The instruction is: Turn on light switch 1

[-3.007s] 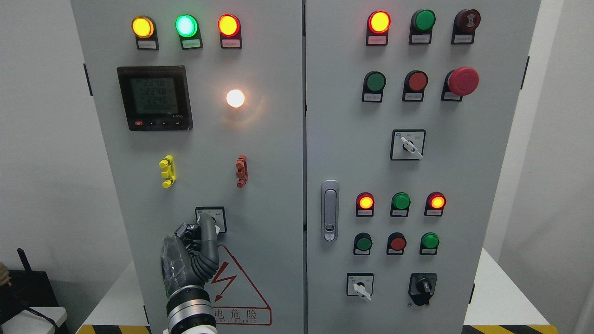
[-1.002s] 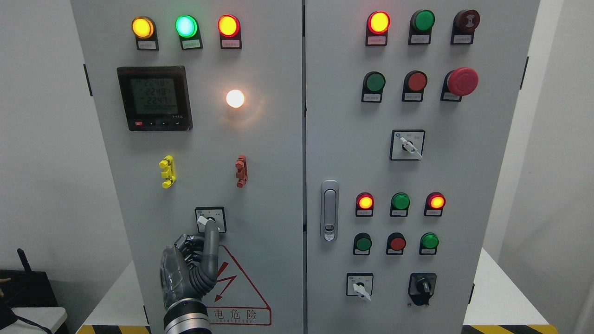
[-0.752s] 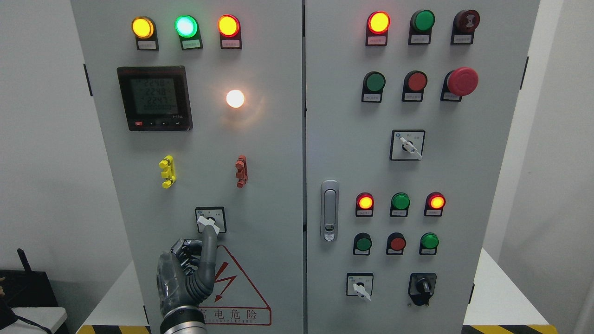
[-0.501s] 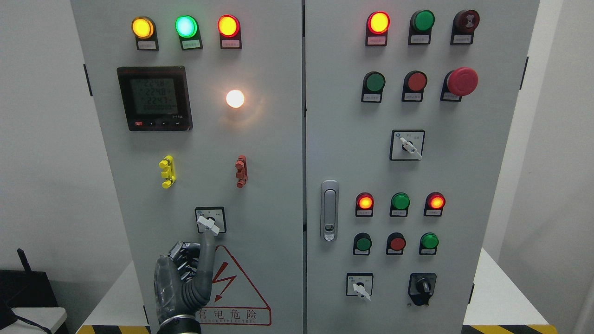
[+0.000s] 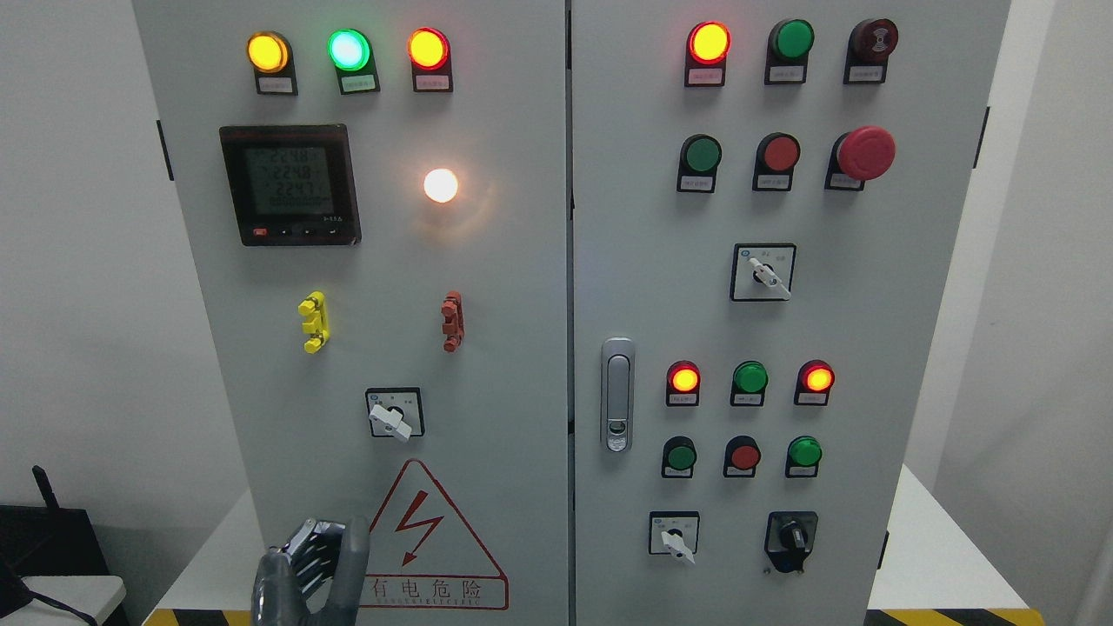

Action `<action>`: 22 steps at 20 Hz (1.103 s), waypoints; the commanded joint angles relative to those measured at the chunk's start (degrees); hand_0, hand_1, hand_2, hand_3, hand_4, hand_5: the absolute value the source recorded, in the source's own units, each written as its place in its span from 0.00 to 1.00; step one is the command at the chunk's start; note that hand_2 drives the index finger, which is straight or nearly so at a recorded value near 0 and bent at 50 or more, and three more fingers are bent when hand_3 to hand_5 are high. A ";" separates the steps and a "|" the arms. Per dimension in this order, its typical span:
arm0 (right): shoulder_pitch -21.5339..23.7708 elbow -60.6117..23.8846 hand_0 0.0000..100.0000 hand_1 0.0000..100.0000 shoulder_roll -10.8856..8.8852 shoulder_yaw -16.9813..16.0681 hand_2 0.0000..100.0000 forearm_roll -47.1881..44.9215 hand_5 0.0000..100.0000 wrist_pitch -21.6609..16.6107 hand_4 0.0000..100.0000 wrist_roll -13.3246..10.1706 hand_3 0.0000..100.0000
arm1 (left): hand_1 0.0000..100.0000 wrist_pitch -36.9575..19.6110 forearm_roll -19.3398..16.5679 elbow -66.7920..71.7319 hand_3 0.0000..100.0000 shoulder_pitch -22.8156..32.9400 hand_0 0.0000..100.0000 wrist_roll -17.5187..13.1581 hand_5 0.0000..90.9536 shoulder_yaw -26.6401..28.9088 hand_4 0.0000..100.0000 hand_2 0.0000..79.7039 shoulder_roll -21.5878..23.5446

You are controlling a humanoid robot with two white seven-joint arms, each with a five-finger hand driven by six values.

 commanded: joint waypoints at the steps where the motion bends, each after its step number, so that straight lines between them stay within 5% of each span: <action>1: 0.00 0.00 0.12 0.39 0.00 0.00 0.00 -0.97 0.00 -0.01 0.00 -0.01 0.00 | 0.28 -3.31 3.26 10.31 0.61 6.97 0.16 -8.00 0.46 27.16 0.66 0.58 1.02; 5: 0.00 0.00 0.12 0.39 0.00 0.00 0.00 -1.05 0.00 -0.01 0.00 -0.01 0.00 | 0.27 -4.02 4.32 20.50 0.46 10.39 0.16 -12.06 0.26 37.54 0.51 0.45 2.59; 13: 0.00 0.00 0.12 0.39 0.00 0.00 0.00 -0.97 0.00 -0.01 0.00 -0.01 0.00 | 0.23 -5.07 6.08 47.21 0.22 15.58 0.26 -12.06 0.02 42.48 0.29 0.17 8.22; 19: 0.00 0.00 0.12 0.39 0.00 0.00 0.00 -0.97 0.00 -0.01 0.00 -0.01 0.00 | 0.21 -5.43 6.52 72.69 0.17 15.24 0.32 -14.43 0.00 40.56 0.24 0.14 13.58; 22: 0.00 0.00 0.12 0.39 0.00 0.00 0.00 -0.97 0.00 -0.01 0.00 -0.01 0.00 | 0.22 -4.99 6.78 85.43 0.13 13.75 0.32 -15.57 0.00 31.53 0.22 0.12 15.25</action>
